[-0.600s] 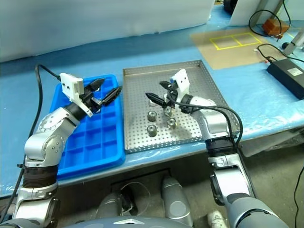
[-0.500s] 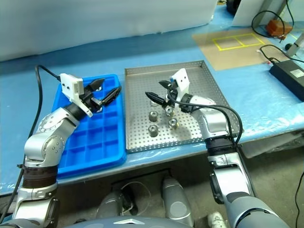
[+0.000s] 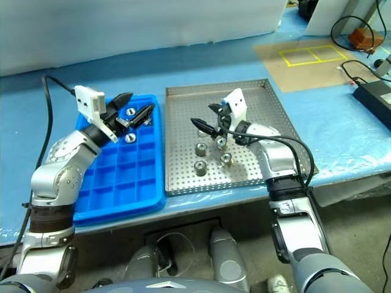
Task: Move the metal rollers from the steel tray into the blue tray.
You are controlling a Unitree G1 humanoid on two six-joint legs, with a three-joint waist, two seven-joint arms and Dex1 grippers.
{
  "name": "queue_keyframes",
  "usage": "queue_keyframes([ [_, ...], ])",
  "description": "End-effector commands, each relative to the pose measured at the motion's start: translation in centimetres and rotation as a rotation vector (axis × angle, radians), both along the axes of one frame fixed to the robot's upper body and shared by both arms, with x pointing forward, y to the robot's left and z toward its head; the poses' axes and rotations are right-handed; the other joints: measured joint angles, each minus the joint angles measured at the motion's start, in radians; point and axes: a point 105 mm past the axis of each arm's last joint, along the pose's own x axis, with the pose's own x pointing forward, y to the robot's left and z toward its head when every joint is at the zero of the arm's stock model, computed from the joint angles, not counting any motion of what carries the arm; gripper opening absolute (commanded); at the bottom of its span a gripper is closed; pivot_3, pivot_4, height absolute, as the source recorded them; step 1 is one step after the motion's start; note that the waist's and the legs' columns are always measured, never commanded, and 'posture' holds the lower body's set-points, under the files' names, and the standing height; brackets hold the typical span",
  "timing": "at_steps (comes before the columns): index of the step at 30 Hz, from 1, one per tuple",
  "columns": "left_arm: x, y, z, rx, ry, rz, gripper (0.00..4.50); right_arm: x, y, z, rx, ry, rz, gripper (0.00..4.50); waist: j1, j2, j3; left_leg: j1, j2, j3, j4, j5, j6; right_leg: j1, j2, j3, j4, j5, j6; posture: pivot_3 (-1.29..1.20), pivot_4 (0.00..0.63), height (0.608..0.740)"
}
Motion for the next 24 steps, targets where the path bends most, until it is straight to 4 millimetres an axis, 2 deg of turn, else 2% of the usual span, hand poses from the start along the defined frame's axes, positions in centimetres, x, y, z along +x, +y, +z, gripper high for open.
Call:
queue_keyframes([
  [1, -0.1, -0.5, 1.5, 0.024, -0.059, -0.053, 4.5, -0.2, -0.9, 2.2, 0.027, -0.075, -0.016, 4.35, 0.0, 0.0, 0.0, 0.0, 0.0, 0.0, 0.0, 0.0, 0.0, 0.0, 0.0, 0.0, 0.0, 0.0, 0.0, -0.61, 0.15, 0.74],
  [4, 0.1, -1.3, 1.2, 0.054, -0.036, -0.12, 4.5, -0.4, -2.0, 2.8, 0.03, -0.077, -0.012, 4.35, 0.0, 0.0, 0.0, 0.0, 0.0, 0.0, 0.0, 0.0, 0.0, 0.0, 0.0, 0.0, 0.0, 0.0, 0.0, -0.62, 0.15, 0.74],
  [8, 0.3, -2.2, -0.8, 0.134, 0.026, -0.204, 4.5, -0.1, -3.8, 2.3, -0.025, -0.071, -0.038, 4.35, -0.001, 0.0, 0.0, 0.0, 0.0, 0.0, 0.0, 0.0, 0.0, 0.0, 0.0, 0.0, 0.0, 0.0, 0.0, -0.63, 0.15, 0.74],
  [14, -0.4, -3.8, -2.7, 0.174, 0.088, -0.327, 4.5, -1.0, -3.1, 0.9, -0.053, -0.038, 0.008, 4.35, -0.009, 0.0, 0.0, 0.0, 0.0, 0.0, 0.0, 0.001, 0.001, 0.0, 0.0, 0.0, 0.0, 0.0, 0.0, -0.67, 0.15, 0.74],
  [18, -0.4, -3.9, -2.7, 0.182, 0.086, -0.34, 4.5, -1.1, -3.2, 1.1, -0.039, -0.044, -0.007, 4.35, -0.027, 0.0, 0.0, 0.0, 0.0, 0.0, 0.0, 0.001, 0.001, 0.0, 0.0, 0.0, 0.0, 0.0, 0.0, -0.67, 0.15, 0.74],
  [24, 0.8, -4.1, -2.5, 0.195, 0.071, -0.329, 4.5, -1.3, -3.3, 1.5, -0.04, -0.06, -0.02, 4.35, -0.034, 0.0, 0.0, 0.0, 0.0, 0.0, 0.0, 0.001, 0.001, 0.0, 0.0, 0.0, 0.0, 0.0, 0.0, -0.69, 0.15, 0.74],
])
